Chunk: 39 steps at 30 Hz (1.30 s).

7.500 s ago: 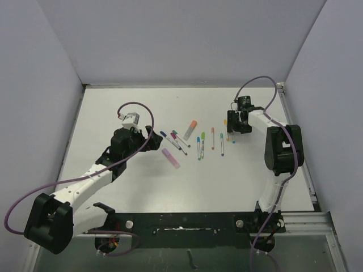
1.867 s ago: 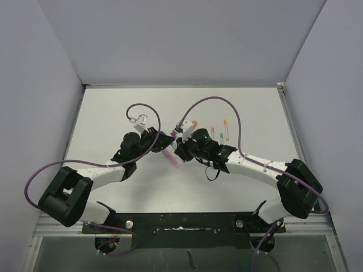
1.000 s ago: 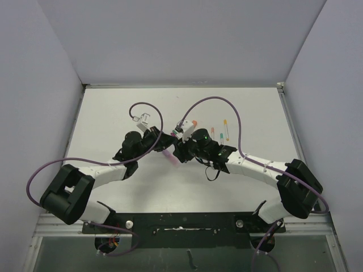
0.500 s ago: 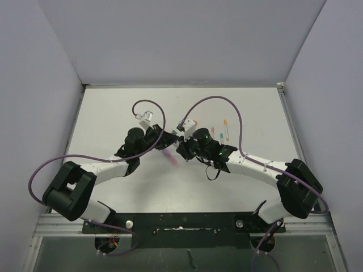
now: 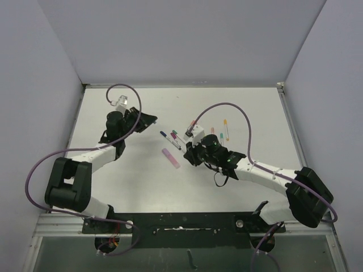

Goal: Open the pen caps

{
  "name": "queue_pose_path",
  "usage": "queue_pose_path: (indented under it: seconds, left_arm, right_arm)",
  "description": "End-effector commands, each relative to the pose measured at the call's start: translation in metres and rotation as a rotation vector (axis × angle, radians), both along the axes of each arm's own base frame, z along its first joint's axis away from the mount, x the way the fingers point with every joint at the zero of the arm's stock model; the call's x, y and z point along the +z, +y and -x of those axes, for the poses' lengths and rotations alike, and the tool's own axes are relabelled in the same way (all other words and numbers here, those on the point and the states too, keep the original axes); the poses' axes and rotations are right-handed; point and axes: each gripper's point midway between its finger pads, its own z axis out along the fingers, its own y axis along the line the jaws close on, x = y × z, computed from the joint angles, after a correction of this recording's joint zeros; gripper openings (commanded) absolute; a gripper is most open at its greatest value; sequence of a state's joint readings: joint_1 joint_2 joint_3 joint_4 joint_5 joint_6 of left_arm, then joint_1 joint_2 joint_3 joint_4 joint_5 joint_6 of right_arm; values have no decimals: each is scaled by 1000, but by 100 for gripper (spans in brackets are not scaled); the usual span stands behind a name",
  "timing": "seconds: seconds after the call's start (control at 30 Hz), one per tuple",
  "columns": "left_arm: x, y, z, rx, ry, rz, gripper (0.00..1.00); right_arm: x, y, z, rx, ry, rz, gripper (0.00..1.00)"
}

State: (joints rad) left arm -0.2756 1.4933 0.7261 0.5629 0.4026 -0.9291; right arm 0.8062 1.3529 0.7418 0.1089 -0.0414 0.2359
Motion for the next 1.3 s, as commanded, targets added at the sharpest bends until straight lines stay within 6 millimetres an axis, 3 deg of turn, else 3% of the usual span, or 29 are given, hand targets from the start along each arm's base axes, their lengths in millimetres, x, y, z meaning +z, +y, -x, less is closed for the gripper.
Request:
queue_pose_path:
  seconds: [0.0, 0.13, 0.43, 0.57, 0.73, 1.0, 1.27]
  left_arm:
    - [5, 40, -38, 175, -75, -42, 0]
    - [-13, 51, -38, 198, -25, -68, 0]
    - [-90, 76, -24, 222, 202, -299, 2]
    - [-122, 87, -18, 218, 284, -379, 10]
    - [-140, 95, -26, 221, 330, -408, 14]
    - [-155, 108, -32, 242, 368, -480, 21]
    - [-155, 121, -45, 239, 389, -590, 22]
  right_arm:
    - [-11, -19, 7, -17, 51, 62, 0]
    - [-7, -40, -8, -128, 41, 105, 0]
    - [18, -156, -84, -568, 68, 198, 0]
    - [16, -198, -109, -681, 100, 203, 0]
    - [1, -238, -130, -774, 148, 196, 0]
    - [-32, -274, -140, -837, 225, 176, 0]
    - [-44, -275, -145, -839, 251, 164, 0]
